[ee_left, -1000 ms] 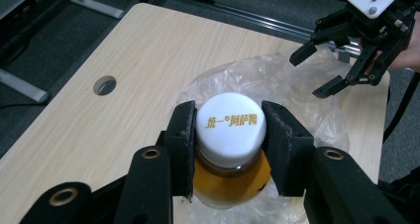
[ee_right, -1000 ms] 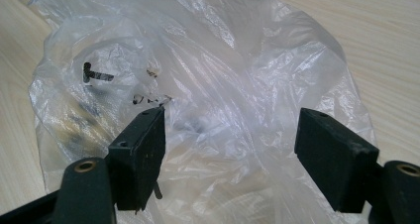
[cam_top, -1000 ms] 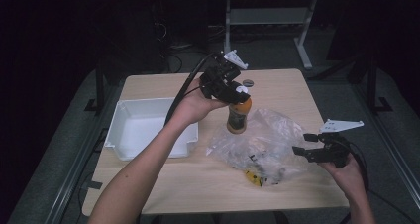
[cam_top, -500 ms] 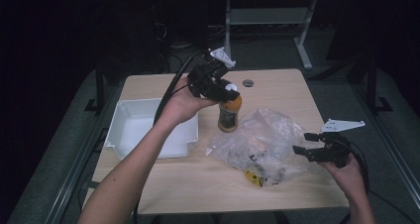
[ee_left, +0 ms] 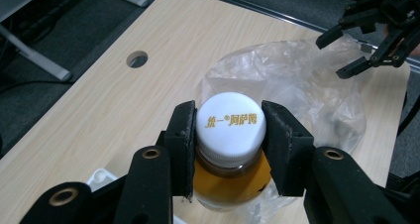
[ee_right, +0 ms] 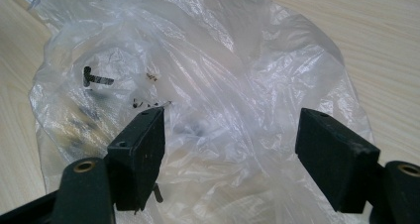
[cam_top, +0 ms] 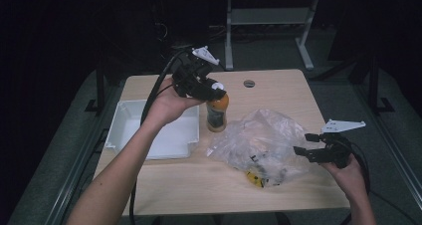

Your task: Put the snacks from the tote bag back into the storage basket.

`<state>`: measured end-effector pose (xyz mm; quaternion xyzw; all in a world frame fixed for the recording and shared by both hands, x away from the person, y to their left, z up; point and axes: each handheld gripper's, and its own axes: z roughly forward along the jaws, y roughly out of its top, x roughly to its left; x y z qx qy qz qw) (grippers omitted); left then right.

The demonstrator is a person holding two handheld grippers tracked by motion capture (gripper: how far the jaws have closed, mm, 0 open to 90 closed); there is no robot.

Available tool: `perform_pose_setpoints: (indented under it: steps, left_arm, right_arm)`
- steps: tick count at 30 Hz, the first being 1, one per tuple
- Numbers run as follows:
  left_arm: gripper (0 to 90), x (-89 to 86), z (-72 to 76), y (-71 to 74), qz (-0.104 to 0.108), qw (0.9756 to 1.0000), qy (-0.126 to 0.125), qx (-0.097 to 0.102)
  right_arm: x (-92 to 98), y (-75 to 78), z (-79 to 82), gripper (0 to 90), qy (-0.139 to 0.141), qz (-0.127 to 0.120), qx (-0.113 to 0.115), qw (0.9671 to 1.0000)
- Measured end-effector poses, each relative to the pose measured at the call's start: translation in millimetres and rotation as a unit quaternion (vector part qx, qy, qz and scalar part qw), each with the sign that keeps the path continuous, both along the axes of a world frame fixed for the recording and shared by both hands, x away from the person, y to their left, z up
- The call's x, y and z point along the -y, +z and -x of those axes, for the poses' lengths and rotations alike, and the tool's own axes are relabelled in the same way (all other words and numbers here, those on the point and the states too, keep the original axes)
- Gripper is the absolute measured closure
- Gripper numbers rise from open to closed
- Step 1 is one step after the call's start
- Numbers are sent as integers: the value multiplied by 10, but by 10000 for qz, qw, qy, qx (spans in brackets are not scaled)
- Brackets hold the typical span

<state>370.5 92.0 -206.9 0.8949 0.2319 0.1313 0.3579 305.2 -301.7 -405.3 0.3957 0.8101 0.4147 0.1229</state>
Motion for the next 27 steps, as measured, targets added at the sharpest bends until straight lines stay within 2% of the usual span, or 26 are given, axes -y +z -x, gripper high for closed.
perform_pose_setpoints:
  steps: [4,7,18,27]
  left_arm:
    - [591,-75,-8,8,-46,10000,27,-17]
    - [592,-128,-12,0,24,10000,83,-7]
    - [592,-273,-5,-19,35,9996,260,-36]
    - [591,-409,-2,-25,-34,9992,395,-38]
  right_arm:
    - [-10,1,-2,269,-4,8,-18,10000]
    - [-15,-3,-5,269,-13,8,-26,10000]
    - [-15,12,-6,269,-37,11,17,10000]
    - [-38,14,-15,271,-24,12,34,10000]
